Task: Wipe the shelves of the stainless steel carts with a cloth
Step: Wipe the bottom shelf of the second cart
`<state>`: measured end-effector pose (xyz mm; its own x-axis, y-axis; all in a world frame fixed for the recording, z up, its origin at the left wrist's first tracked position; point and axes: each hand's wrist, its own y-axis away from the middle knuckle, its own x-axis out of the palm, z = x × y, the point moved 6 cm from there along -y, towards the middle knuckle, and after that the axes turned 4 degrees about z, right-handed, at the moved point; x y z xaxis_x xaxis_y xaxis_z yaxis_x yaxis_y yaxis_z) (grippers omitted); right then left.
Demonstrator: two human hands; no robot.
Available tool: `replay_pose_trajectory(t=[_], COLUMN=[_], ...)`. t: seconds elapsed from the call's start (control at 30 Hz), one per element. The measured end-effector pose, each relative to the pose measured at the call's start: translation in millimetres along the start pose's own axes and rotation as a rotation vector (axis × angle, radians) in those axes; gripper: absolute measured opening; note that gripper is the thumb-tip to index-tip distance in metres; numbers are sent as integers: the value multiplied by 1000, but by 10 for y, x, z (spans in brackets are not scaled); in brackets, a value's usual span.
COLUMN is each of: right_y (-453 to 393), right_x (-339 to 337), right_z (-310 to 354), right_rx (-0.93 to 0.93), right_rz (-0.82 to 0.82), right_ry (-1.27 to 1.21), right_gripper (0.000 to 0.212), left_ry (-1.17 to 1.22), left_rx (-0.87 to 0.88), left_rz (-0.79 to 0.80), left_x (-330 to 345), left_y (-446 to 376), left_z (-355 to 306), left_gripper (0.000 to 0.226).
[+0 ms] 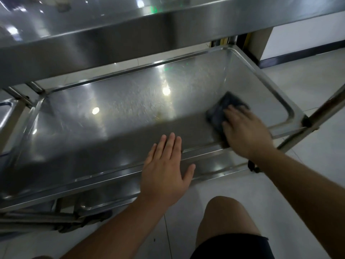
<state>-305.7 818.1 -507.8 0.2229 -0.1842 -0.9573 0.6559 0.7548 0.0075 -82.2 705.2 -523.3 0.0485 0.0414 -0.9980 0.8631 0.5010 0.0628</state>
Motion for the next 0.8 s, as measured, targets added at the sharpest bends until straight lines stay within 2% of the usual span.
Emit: replay_pose_trajectory(t=[0.07,0.13,0.27,0.37,0.43,0.5,0.57,0.63,0.7,0.8], right_y=[-52,-302,-855,-1136,-1265,-1294,-1122,-849,-683,-760], right_x=[88,35,-172,-95,-17,132,337,454,398,189], right_z=[213,112,-458,-181,352,1029,1636,1841,1677,1036], right_rx=[-194,-209,155,248,163,-80,-378,-571,-614,-385], right_rz=[107,134,-21,-66,-51,21,174,296,278,125], right_ry=[-6,-28,-63,-51,-60,-70,-72,-105,-150,-132], right_gripper=[56,59,52,54,50,45,45,45,45,45], left_ry=[13,36,77,94,91,91,99,99,106,151], left_rx=[10,10,20,34,41,47,49,50,53,64], left_rz=[-6,-16,-53,-70,-68,-73,-71,-55,-34,-18], left_x=[3,7,9,24,38,41,35,31,23,-13], left_y=[2,5,14,3,3,6,5,-2,-1,-1], left_z=[2,11,5,5,9,13,20,23,32,47], left_gripper=[88,88,85,84,84,84,86,87,87,85])
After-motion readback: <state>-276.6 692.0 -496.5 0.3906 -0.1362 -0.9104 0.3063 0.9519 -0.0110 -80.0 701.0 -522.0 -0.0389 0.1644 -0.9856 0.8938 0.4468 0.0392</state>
